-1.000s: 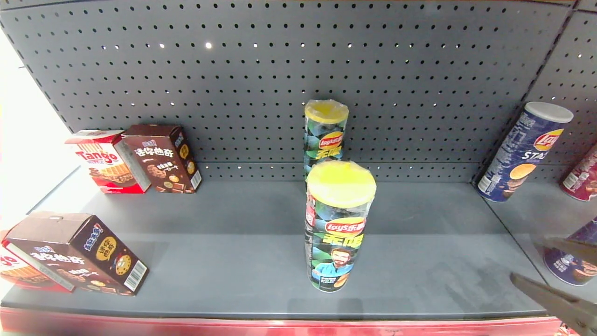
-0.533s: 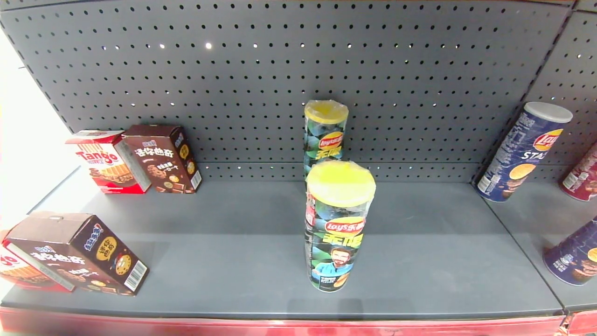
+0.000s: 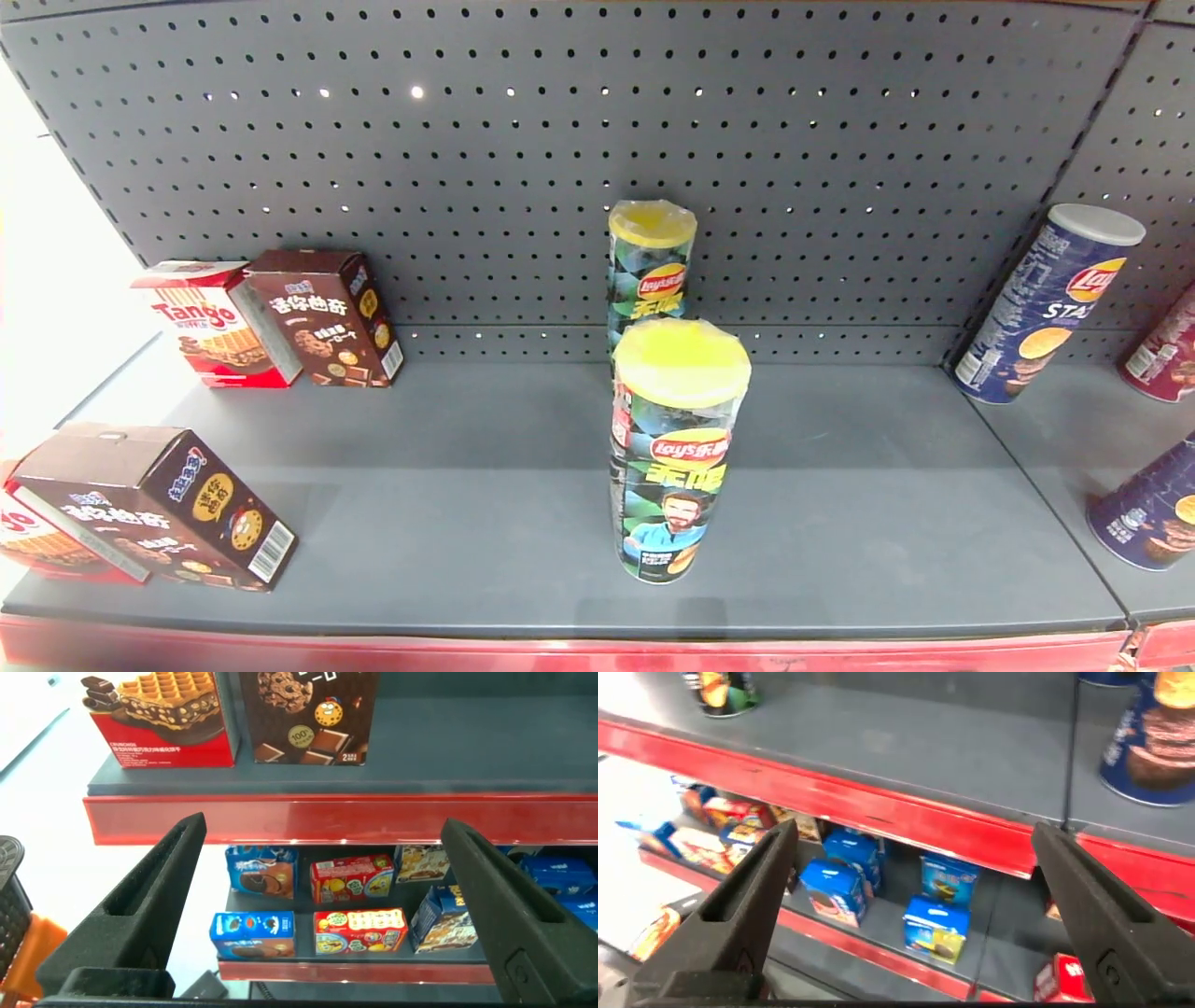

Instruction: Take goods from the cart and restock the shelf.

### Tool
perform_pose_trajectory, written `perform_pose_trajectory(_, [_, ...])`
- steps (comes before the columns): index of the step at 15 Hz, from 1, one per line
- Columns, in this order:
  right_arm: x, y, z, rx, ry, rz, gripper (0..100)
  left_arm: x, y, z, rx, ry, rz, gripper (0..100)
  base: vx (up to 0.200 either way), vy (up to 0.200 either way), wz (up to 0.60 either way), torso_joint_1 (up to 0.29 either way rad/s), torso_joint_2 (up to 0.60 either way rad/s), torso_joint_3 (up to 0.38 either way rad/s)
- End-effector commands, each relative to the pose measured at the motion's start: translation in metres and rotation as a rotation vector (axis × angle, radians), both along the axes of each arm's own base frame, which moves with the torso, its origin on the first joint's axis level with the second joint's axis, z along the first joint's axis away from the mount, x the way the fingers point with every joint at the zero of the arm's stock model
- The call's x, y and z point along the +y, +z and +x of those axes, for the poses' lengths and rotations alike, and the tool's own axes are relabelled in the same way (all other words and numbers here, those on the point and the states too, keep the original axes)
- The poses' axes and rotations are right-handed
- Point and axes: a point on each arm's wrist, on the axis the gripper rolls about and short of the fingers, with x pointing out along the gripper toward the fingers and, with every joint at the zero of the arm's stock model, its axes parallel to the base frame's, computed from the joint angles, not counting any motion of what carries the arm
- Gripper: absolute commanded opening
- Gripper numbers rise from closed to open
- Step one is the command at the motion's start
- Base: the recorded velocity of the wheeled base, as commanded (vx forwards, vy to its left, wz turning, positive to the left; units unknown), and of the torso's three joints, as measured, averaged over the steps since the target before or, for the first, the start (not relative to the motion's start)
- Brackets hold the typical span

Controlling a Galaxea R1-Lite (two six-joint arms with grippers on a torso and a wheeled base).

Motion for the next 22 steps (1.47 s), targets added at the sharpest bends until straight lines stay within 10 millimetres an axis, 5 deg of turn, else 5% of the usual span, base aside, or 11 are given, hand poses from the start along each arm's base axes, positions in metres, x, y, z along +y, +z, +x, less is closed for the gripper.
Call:
perform_pose_trajectory(1, [0.000, -0.001, 0.000, -0.004, -0.001, 0.005, 100, 0.000, 0.000, 0.000, 0.001, 0.001, 0.000, 100, 0.000, 0.000, 0.00, 0.000, 0.00, 0.000])
perform_pose_trajectory(5, [0.007, 0.001, 0.009, 0.133, -0.244, -0.032, 100, 0.000, 0.000, 0.000, 0.001, -0.001, 0.003, 100, 0.000, 0.000, 0.00, 0.000, 0.00, 0.000])
perform_pose_trajectory(8, [0.009, 0.000, 0.003, 0.076, -0.443, -0.006, 100, 0.000, 0.000, 0.000, 0.001, 0.001, 0.000, 100, 0.000, 0.000, 0.00, 0.000, 0.00, 0.000])
perform_pose_trajectory(22, [0.008, -0.001, -0.003, -0.007, -0.463, 0.008, 100, -0.002, -0.001, 0.000, 0.003, -0.088, 0.069, 100, 0.000, 0.000, 0.00, 0.000, 0.00, 0.000])
